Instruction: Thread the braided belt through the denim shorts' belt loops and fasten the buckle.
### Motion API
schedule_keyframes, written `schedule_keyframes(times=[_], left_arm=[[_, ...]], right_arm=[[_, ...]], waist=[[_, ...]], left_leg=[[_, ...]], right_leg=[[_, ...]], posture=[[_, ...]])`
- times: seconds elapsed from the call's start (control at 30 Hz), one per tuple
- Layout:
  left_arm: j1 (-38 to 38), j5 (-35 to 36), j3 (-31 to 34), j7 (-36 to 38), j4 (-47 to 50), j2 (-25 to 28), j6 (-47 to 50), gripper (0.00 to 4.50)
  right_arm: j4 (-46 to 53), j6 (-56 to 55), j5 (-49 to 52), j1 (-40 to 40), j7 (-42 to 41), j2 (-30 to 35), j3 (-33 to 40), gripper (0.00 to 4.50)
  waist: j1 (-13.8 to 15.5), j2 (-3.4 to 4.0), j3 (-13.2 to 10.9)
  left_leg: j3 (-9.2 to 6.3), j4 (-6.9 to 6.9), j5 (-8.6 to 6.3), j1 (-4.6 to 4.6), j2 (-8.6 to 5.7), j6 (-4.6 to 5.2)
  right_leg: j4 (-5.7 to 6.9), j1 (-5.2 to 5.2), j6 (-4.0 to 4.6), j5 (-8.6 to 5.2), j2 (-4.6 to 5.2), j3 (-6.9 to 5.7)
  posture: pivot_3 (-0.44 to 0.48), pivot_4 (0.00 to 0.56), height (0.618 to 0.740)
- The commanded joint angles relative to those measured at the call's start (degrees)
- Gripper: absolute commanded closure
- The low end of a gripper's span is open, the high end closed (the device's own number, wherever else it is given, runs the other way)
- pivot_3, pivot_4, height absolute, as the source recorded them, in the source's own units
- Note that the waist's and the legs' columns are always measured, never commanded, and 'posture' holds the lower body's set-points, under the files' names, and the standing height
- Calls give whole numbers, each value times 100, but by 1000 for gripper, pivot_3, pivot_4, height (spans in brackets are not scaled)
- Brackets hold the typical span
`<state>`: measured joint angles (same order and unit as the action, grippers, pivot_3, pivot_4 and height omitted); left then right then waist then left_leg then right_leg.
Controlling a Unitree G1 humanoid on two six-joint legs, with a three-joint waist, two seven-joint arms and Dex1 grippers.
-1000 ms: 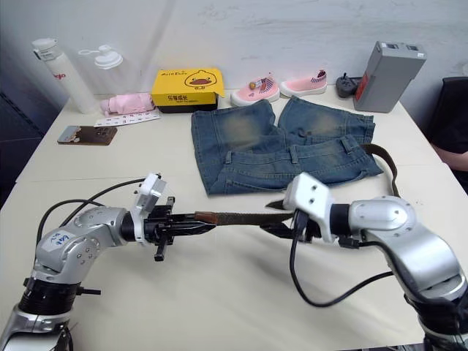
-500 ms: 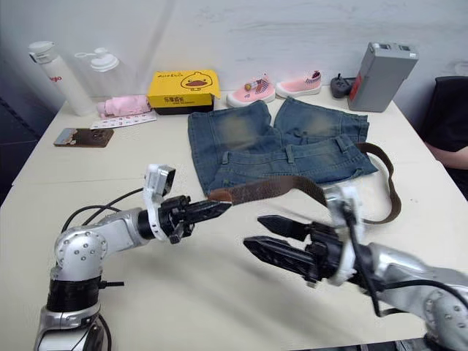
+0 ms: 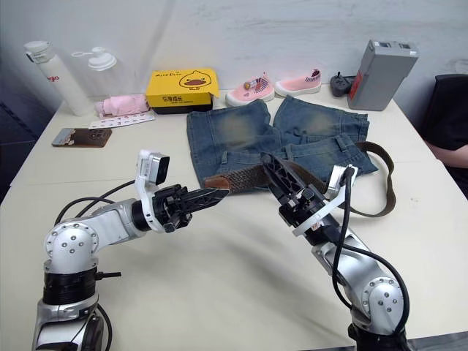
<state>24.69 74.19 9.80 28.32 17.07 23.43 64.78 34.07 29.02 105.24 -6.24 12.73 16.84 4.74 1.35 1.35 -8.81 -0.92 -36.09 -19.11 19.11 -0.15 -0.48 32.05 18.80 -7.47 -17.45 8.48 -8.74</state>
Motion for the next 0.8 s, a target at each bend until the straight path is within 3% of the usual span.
schedule_keyframes(times=[0.03, 0.07, 0.2, 0.23, 0.43, 0.53, 0.73, 0.8], left_arm=[[62, 182, 102, -17, 91, 28, -126, 4500], [65, 180, 100, -19, 80, 34, -132, 4500], [61, 195, 96, -24, 67, 54, -138, 4500], [60, 190, 96, -41, 54, 48, -147, 4500], [4, 132, 78, 9, 57, 99, -162, 4500], [-12, 63, 27, 64, 58, 129, -168, 4500], [107, -116, -176, 196, 48, 101, -251, 2001], [141, -571, -370, 353, 60, 180, -479, 1111]], right_arm=[[274, -84, 28, 37, 15, -52, -24, 44], [273, -80, 17, 59, 12, -47, -30, 44], [246, -91, 7, 87, -13, -46, -6, 1065], [242, -99, 6, 98, -19, -48, 9, 1709], [226, -220, 40, 91, -70, -138, 128, 4478], [215, -253, 51, 47, -139, -136, 181, 4478], [166, -430, 102, -30, -197, -207, 361, 4500], [115, -574, 51, -44, -167, -250, 529, 4500]], waist=[[0, 3, 2], [-1, 4, 2], [-2, 6, 4], [-1, 6, 4], [-2, 6, 4], [0, 6, 4], [3, 6, 4], [0, 6, 4]], left_leg=[[0, 0, 0, -1, 0, 0], [1, 1, 0, -1, 0, 0], [2, 3, 0, 0, 0, 0], [2, 4, 0, 0, 0, 0], [1, 5, -1, 1, 1, 1], [1, 5, -1, 1, 1, 1], [1, 6, -2, 3, 0, 3], [1, 8, -2, 3, 0, 2]], right_leg=[[1, 0, 0, 0, 0, 0], [1, 1, 0, 0, 0, 0], [3, 7, 0, 0, -1, 8], [4, 9, 0, 0, -1, 10], [5, 13, 0, 0, -1, 15], [6, 16, 0, 0, -1, 19], [7, 19, 0, 0, 0, 21], [7, 21, 0, 0, 0, 22]], posture=[[0, 150, 706], [0, 150, 706], [0, 150, 706], [0, 150, 706], [0, 150, 706], [0, 150, 706], [0, 150, 706], [0, 150, 706]])
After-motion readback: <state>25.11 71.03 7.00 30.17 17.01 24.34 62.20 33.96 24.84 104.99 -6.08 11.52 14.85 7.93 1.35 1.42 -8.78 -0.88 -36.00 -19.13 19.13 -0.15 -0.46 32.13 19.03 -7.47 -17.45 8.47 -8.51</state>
